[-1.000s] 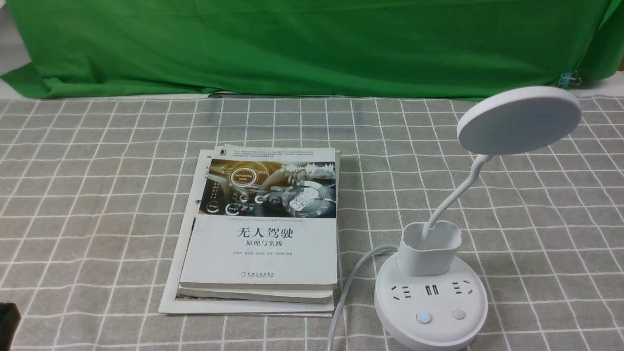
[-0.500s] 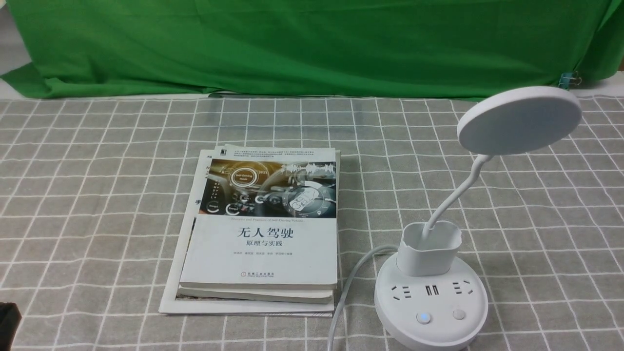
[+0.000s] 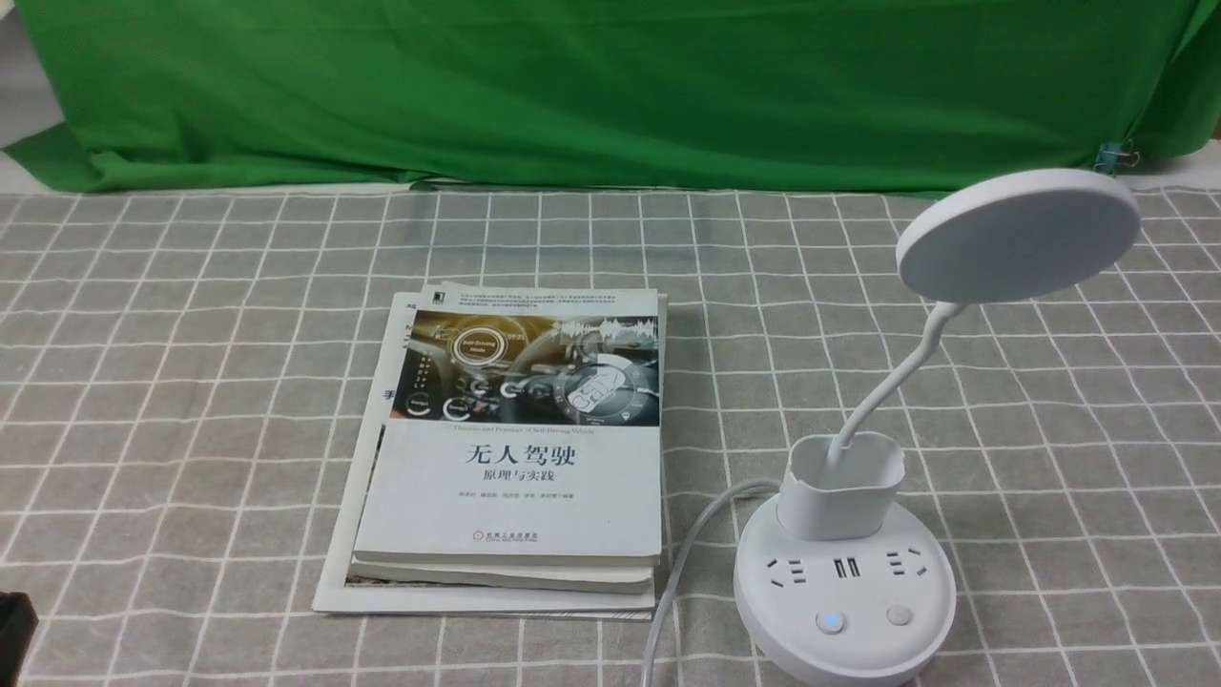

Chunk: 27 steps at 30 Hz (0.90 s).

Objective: Turn off the desk lamp on the grey coffee tablecloth by hand.

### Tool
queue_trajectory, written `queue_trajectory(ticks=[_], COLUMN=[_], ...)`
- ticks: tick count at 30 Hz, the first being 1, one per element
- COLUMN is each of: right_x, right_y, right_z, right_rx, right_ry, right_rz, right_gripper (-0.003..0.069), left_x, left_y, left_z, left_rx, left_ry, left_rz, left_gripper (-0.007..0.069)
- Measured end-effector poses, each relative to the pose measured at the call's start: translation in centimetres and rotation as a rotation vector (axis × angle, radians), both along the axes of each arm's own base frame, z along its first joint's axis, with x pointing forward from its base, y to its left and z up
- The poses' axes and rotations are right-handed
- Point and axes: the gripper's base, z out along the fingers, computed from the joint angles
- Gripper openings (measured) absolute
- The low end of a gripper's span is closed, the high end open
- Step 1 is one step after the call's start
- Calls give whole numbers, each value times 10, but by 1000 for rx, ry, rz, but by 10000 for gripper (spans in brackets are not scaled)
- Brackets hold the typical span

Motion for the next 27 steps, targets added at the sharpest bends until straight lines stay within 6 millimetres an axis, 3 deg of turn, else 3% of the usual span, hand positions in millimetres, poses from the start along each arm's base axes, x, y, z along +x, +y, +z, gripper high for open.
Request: queue_trajectory(ticks=[27], right_x=[0], right_y=[-1], right_z=[0], right_rx=[30], right_ry=[4], right_rz=[-16], right_gripper=[163], left_x=[0], left_y=[0], left_z=[0], left_rx=[2], left_ry=[0], left_rz=[0], left_gripper=[1])
